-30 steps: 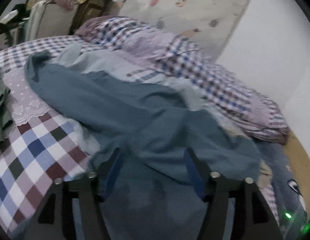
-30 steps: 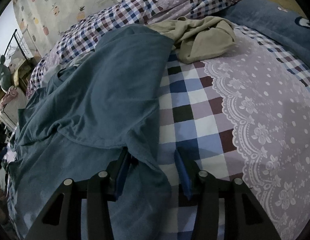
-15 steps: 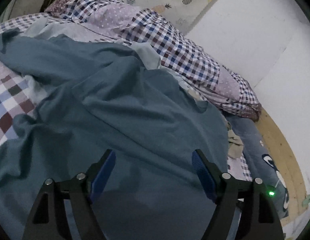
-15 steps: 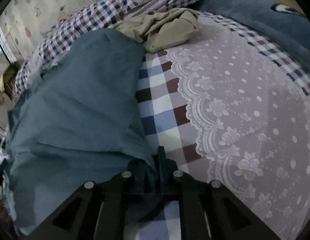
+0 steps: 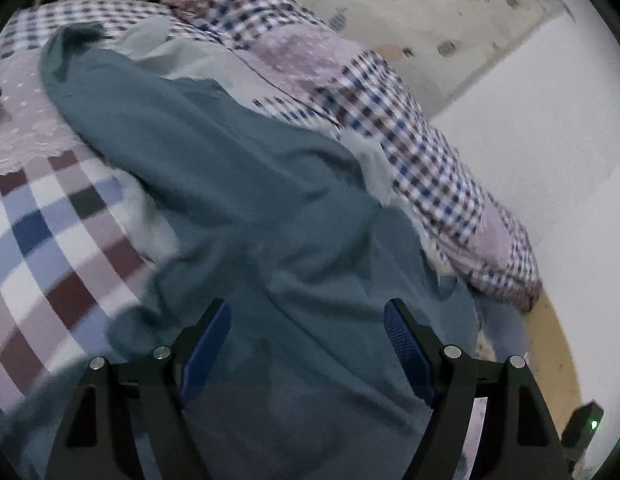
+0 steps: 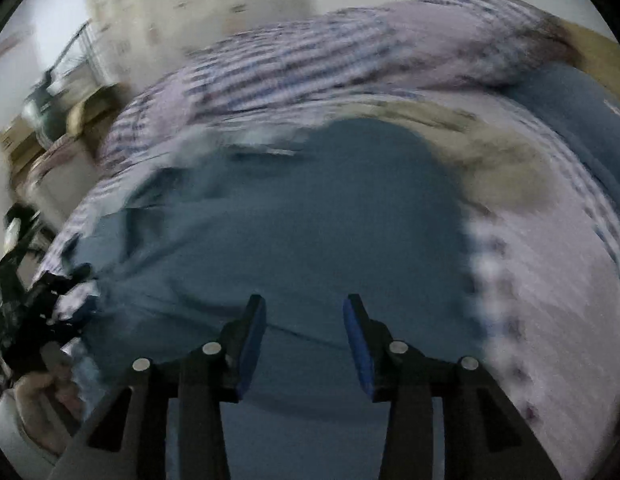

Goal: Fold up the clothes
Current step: 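Grasp the teal shirt edge with the right tool and lift it toward the left tool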

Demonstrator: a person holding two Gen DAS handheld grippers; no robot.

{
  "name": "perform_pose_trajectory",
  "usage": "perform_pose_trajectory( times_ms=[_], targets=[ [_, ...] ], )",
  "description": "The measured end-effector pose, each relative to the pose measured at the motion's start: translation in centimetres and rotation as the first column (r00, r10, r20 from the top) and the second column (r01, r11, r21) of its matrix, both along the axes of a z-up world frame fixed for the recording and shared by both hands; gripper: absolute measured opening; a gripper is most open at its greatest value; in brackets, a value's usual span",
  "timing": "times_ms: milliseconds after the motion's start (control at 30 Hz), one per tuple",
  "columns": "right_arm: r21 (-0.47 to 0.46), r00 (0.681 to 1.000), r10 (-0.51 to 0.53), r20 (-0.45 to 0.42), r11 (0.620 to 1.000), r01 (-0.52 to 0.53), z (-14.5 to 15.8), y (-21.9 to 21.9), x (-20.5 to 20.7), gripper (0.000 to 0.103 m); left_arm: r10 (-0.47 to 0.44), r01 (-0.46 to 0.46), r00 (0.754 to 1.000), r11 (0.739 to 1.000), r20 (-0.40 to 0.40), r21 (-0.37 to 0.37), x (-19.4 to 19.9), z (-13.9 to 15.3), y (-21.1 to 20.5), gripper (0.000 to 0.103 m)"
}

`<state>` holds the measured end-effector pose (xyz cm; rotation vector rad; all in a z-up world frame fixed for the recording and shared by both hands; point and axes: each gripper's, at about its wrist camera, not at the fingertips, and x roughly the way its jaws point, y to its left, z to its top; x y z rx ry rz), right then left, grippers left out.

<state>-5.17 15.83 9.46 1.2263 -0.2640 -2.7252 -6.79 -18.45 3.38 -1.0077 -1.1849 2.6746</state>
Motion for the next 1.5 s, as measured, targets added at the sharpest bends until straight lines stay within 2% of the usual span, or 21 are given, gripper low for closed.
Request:
perform_pose_trajectory(
  times_ms=[100, 233, 367, 467, 533, 600, 700, 767, 867, 900, 1000, 1100, 1200, 1333, 1500],
  targets=[
    [0.006, 0.995, 0.094, -0.028, 0.996, -0.094, 0.9, -6.7, -2.5, 0.045, 0.046, -0.046, 0.999, 0.998, -0.004, 0.045, 0.0, -0.2, -2.8, 0.082],
    [-0.062, 0.979, 0.189, -0.070, 0.979, -0.194, 0.2, -13.6, -2.2, 0.051, 0.120, -0.121, 0.993, 0.977, 0.019, 0.175, 0.6, -1.4, -8.1, 0.082],
    [-0.019, 0.961, 0.273, -0.033, 0.962, -0.274, -1.7, -19.3, -2.6, 0.051, 0.183, -0.178, 0.983, 0.957, 0.000, 0.230, 1.9, -1.4, -12.6, 0.084],
    [-0.003, 0.940, 0.339, -0.026, 0.941, -0.340, -1.8, -23.2, -3.7, 0.051, 0.229, -0.213, 0.973, 0.939, -0.027, 0.271, 3.0, -1.2, -16.1, 0.085],
    [0.021, 0.920, 0.391, -0.035, 0.921, -0.390, -1.4, -26.3, -4.6, 0.051, 0.304, -0.274, 0.952, 0.902, -0.040, 0.333, 4.3, -1.5, -18.8, 0.085],
    [0.047, 0.895, 0.443, -0.041, 0.896, -0.442, -1.1, -29.5, -5.8, 0.051, 0.401, -0.355, 0.915, 0.849, -0.040, 0.391, 5.9, -1.8, -21.1, 0.085],
    [0.095, 0.841, 0.539, -0.043, 0.840, -0.533, -0.4, -35.5, -7.4, 0.051, 0.555, -0.484, 0.831, 0.752, -0.034, 0.448, 8.9, -2.4, -23.9, 0.085],
    [0.125, 0.798, 0.601, -0.041, 0.796, -0.592, 0.0, -39.4, -8.1, 0.051, 0.610, -0.537, 0.792, 0.715, -0.024, 0.449, 10.2, -2.6, -25.1, 0.085],
    [0.154, 0.737, 0.675, -0.042, 0.733, -0.662, 0.3, -45.1, -9.2, 0.051, 0.643, -0.559, 0.765, 0.685, -0.026, 0.468, 11.2, -2.9, -26.8, 0.086],
    [0.154, 0.718, 0.695, -0.043, 0.714, -0.683, 0.3, -46.8, -9.5, 0.051, 0.644, -0.554, 0.764, 0.682, -0.033, 0.477, 11.4, -3.0, -27.4, 0.086],
    [0.146, 0.668, 0.743, -0.034, 0.665, -0.732, 0.0, -51.7, -10.6, 0.051, 0.622, -0.513, 0.780, 0.699, -0.070, 0.498, 12.0, -2.9, -28.9, 0.085],
    [0.144, 0.633, 0.774, -0.008, 0.628, -0.765, -1.1, -56.5, -11.8, 0.052, 0.619, -0.510, 0.780, 0.717, -0.096, 0.475, 12.4, -2.5, -30.5, 0.086],
    [0.183, 0.628, 0.778, 0.018, 0.615, -0.767, -2.2, -60.2, -13.0, 0.051, 0.634, -0.519, 0.767, 0.703, -0.098, 0.487, 13.4, -2.6, -32.1, 0.086],
    [0.244, 0.641, 0.765, 0.054, 0.613, -0.752, -4.0, -64.5, -15.0, 0.051, 0.662, -0.529, 0.744, 0.670, -0.095, 0.521, 15.2, -3.2, -34.3, 0.085],
    [0.329, 0.671, 0.733, 0.114, 0.609, -0.722, -6.9, -68.5, -17.1, 0.050, 0.658, -0.524, 0.748, 0.669, -0.091, 0.526, 15.2, -3.3, -35.0, 0.085]
  ],
)
